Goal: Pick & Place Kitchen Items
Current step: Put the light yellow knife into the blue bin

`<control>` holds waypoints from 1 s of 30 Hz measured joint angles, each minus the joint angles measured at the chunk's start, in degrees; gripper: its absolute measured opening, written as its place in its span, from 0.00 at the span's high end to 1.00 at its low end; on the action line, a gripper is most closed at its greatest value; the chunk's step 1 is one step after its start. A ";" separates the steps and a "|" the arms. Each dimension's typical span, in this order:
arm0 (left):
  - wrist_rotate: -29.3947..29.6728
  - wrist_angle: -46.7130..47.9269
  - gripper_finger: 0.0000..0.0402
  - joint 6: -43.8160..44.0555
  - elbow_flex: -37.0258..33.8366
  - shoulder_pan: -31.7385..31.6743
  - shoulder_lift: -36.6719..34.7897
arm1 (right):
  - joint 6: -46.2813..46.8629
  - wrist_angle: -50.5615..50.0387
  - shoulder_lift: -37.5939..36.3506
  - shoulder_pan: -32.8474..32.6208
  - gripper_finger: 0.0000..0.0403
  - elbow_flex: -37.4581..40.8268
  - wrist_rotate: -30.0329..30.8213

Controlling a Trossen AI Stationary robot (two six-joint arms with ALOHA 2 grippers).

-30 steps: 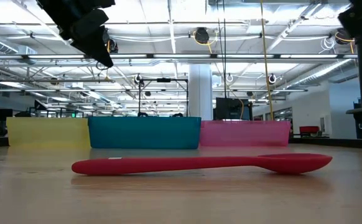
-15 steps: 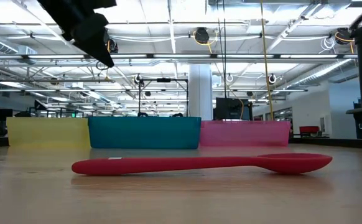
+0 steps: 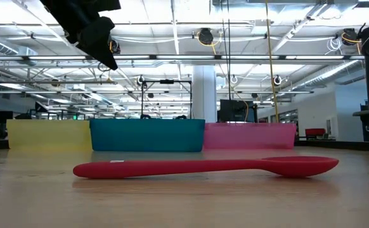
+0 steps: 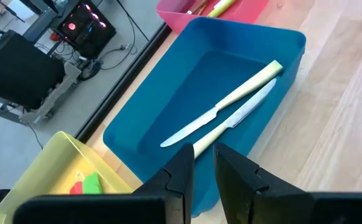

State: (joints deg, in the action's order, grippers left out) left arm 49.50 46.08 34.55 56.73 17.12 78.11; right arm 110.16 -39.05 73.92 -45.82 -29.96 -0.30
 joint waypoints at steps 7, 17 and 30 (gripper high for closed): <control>-0.06 -0.15 0.83 2.14 0.00 0.04 0.00 | -13.58 1.41 -1.85 0.09 0.90 0.03 -0.27; -0.20 -0.15 0.83 6.75 0.00 0.04 0.00 | -39.06 6.12 -7.52 5.40 0.93 -4.33 13.92; -0.63 -6.20 0.83 9.44 0.00 2.44 0.00 | -108.82 47.37 -6.60 20.72 0.90 -5.40 26.08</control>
State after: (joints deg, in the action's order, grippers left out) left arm 48.86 39.88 43.99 56.73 19.56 78.11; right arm 1.34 8.32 67.32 -25.11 -35.36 25.78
